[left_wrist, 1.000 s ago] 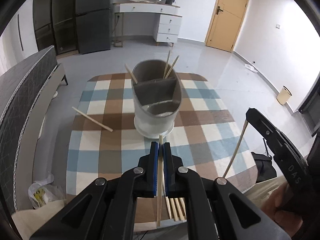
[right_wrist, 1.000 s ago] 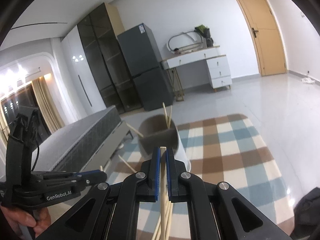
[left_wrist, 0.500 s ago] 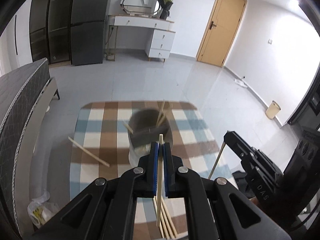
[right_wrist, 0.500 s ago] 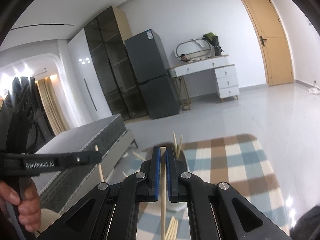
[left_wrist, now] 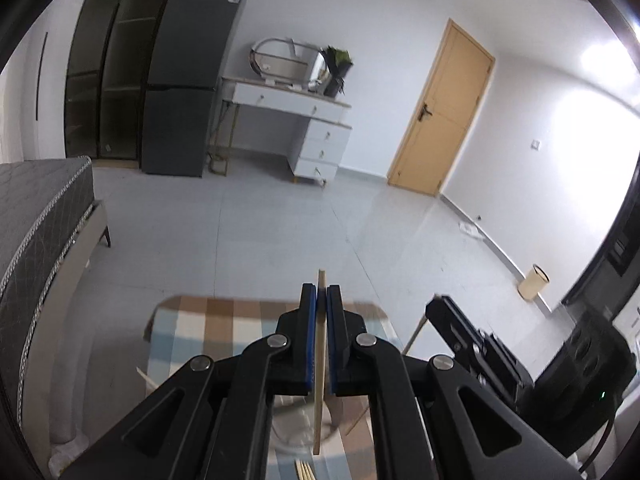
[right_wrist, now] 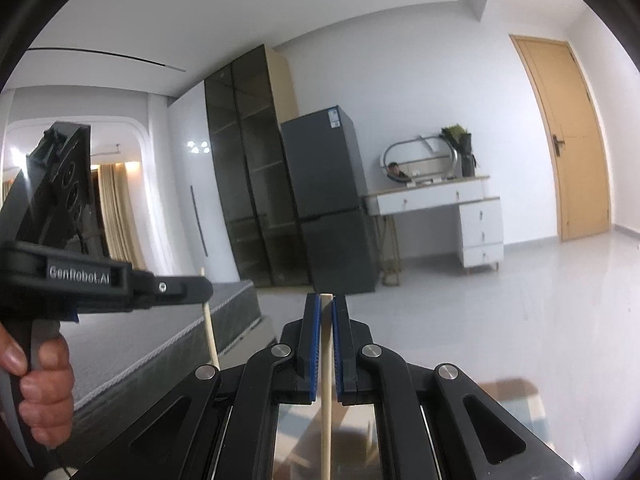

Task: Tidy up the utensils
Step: 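Lower both held sticks into the holder and open both grippers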

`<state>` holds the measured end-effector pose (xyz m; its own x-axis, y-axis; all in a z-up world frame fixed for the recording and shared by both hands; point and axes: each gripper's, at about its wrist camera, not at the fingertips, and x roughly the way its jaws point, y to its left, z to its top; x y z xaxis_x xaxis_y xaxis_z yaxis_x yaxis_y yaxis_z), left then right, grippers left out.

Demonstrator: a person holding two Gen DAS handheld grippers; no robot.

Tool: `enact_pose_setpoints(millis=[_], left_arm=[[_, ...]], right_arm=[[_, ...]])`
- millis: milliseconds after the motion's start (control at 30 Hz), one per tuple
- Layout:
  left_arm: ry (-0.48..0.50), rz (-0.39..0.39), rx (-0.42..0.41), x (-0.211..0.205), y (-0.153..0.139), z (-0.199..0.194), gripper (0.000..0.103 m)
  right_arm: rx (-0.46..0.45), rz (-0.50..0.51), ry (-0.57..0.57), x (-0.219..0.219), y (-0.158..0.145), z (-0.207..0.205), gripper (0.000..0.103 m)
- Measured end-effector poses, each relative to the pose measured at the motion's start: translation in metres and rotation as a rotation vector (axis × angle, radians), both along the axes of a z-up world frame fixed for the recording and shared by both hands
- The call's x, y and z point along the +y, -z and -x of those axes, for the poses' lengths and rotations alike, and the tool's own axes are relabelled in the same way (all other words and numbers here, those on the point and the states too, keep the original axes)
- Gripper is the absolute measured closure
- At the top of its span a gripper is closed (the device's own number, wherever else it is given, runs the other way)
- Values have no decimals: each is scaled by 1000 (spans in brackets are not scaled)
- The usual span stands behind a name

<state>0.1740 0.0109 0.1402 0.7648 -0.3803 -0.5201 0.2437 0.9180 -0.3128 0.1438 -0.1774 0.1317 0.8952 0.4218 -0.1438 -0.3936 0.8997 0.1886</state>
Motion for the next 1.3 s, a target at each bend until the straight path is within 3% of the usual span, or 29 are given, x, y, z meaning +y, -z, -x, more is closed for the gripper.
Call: enact_pose_setpoints(millis=[167, 300, 533, 933, 1300], left_arm=[[-22, 23, -21, 4, 14, -22, 103], [-28, 54, -23, 8, 38, -37, 103], [-63, 109, -35, 14, 71, -46, 103], [-22, 108, -44, 7, 73, -41, 103], [38, 13, -47, -11, 66, -16, 103]], right_arm=[[-25, -18, 36, 10, 6, -32, 98], [9, -58, 57, 9, 23, -55, 98], [27, -44, 80, 13, 52, -64, 98], [51, 11, 27, 15, 70, -52, 98], [129, 19, 11, 4, 77, -33, 97]])
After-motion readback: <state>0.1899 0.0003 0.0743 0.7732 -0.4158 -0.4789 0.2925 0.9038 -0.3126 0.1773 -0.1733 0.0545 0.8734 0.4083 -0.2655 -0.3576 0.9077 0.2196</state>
